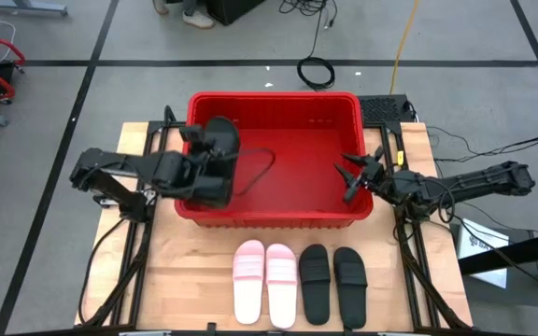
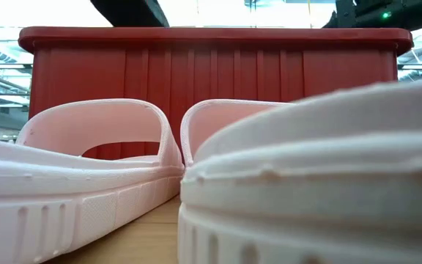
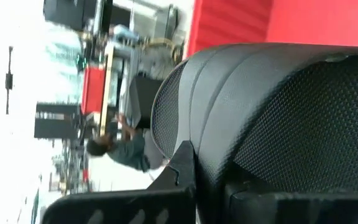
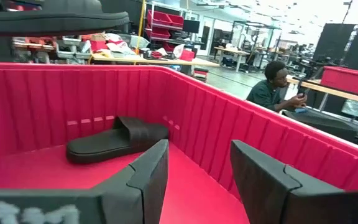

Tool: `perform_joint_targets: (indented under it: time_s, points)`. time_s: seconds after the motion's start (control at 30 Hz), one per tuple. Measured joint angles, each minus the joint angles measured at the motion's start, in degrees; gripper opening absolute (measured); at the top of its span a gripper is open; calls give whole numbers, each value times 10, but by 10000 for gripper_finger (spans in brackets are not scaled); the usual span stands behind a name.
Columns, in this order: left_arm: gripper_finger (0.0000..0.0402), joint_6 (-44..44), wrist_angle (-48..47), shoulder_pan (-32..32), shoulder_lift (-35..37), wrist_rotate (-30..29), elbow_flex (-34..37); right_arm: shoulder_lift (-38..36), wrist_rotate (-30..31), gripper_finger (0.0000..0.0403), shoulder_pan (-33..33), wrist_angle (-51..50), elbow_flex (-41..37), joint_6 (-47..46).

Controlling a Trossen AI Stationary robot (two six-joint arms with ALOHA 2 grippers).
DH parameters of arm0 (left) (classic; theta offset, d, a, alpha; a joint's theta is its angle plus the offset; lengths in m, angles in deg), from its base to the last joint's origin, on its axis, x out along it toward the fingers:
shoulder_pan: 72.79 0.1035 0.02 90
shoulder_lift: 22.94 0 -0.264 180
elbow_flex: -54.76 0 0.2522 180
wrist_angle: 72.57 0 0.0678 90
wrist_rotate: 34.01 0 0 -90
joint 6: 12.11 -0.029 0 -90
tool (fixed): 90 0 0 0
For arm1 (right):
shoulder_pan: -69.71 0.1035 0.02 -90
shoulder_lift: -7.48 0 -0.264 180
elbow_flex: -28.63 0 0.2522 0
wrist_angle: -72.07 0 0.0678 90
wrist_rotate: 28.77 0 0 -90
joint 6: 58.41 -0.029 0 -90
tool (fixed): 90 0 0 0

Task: Pick and place slides into bin
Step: Put the black slipper into the black slipper

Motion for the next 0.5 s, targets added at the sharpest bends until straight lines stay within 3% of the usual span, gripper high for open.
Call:
perform_joint_targets:
  time_s: [0.13,0.23,0.33,0.5]
  points:
    - [6,-43,24,48,11,0,0,0,0,164,-24,1,0,8]
    - [4,-119,105,84,28,39,19,0,-1,164,-42,7,0,23]
    - [8,-212,218,122,63,110,65,0,-3,164,-59,19,0,37]
    - [5,-286,325,186,118,117,158,0,-7,164,-75,26,0,49]
